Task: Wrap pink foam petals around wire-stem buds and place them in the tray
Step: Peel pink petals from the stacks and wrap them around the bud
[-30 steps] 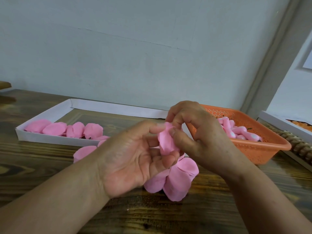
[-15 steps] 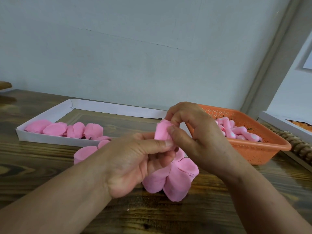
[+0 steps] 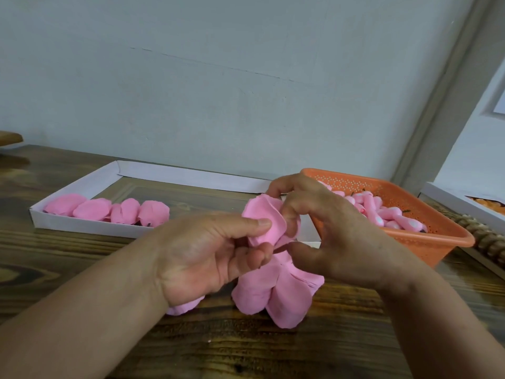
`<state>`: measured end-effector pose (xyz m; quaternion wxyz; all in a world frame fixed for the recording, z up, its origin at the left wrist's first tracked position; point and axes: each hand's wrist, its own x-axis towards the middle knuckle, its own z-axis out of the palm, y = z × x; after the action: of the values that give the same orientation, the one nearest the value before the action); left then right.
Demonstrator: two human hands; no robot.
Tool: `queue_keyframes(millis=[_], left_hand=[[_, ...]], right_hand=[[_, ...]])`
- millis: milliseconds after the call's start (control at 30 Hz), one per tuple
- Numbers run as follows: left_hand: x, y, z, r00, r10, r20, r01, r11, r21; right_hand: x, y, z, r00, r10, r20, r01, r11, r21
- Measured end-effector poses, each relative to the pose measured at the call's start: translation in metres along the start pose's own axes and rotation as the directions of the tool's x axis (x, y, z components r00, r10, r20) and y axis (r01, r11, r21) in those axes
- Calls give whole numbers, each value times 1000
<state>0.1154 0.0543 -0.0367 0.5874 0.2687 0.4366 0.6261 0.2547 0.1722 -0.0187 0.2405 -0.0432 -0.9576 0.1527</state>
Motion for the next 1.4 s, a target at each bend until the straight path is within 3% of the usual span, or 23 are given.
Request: queue_keyframes(millis=[233,400,600,900,1000,1133,1400], left_hand=[[0,1,-2,998,-47,29,48,999,-11],[0,2,-1,992,-114,47,118,988,-104],[-1,7,-1,978,-181,102,201,952,-233],[-1,8,-1,970,-205,128,229,948,-219],[0,8,-2,970,-216,115,237,945,-224],[2,4,-3,966,-220,136,244,949,-198],[3,-4,-3,971,-187,148,197,979,-56]], right_hand=[[-1,0,-9,999,35,-17,-34,995,90],[-2,-1,-7,994,-60,-92,54,996,-73],[1,-9,-3,939,-298,-174,247,933,-263],[2,-16,-1,925,-360,-123,296,885,-360],[2,-11,-2,936,-337,-105,279,889,-362],[1,-5,-7,958,-271,-93,245,943,-223],[-4,-6,-10,984,-174,-48,167,977,-132]])
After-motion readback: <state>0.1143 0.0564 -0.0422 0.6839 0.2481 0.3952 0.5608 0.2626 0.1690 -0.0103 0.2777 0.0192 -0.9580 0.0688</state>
